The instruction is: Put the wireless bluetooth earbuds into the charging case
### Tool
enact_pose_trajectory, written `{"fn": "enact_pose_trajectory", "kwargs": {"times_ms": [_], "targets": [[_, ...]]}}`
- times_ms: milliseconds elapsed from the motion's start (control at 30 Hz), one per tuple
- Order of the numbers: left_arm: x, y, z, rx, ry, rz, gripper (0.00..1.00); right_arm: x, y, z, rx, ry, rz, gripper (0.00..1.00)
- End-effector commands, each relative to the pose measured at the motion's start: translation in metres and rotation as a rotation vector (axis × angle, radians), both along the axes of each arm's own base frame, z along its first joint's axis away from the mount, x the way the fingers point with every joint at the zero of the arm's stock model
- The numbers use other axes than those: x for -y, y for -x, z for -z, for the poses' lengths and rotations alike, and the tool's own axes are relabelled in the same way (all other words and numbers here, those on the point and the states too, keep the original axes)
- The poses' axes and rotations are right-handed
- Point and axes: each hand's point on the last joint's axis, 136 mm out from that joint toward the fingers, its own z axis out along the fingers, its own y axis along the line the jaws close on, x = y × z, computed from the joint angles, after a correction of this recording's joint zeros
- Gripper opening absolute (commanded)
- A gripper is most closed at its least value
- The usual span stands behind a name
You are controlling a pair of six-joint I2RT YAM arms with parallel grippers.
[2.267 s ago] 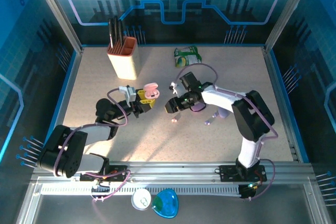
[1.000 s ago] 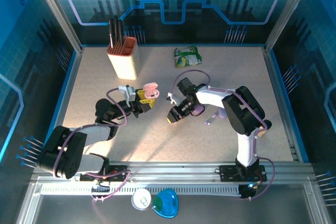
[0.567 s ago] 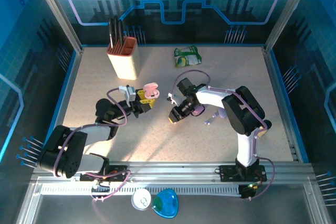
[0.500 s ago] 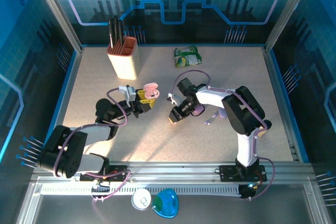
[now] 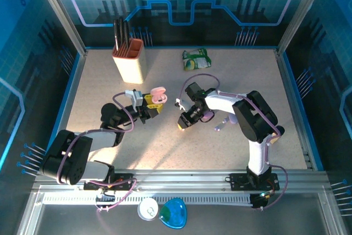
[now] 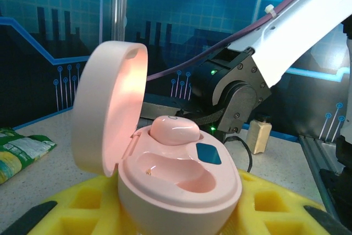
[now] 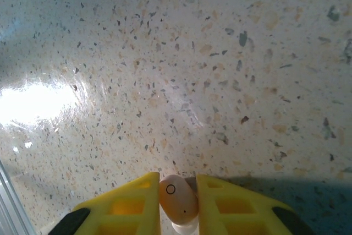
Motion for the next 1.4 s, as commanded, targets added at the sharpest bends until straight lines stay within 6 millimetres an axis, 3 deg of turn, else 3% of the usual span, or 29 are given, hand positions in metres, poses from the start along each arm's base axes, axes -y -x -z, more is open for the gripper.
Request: {"fn": "enact_pose_trajectory", "kwargs": {"times_ms": [0,333,567,733,833,1033,1367], "targets": [[-0.005,-0.005,0.004,0.028,-0.008,-0.053,0.25,0.004,-0.003,-0.009,0.049,0.022,0.035,0.21],[-0.019,-0.036,0.013,0.050,-0.028,-0.263,0.25,0.018,-0.029,-0.060,0.233,-0.011,0.229,0.21],[-0.003,-0.046,0.025,0.075,-0.076,-0.329,0.25,0.030,-0.043,-0.137,0.475,-0.092,0.368,0.20],[0.012,-0.054,0.032,0.101,-0.119,-0.386,0.25,0.022,-0.038,-0.192,0.589,-0.166,0.372,0.21],[0.021,-0.056,0.035,0.110,-0.132,-0.392,0.25,0.012,-0.037,-0.216,0.628,-0.211,0.356,0.21],[0.037,-0.056,0.037,0.105,-0.133,-0.378,0.25,-0.015,-0.043,-0.239,0.657,-0.265,0.309,0.21],[0.053,-0.053,0.035,0.096,-0.120,-0.371,0.25,-0.040,-0.056,-0.239,0.637,-0.285,0.272,0.21]]}}
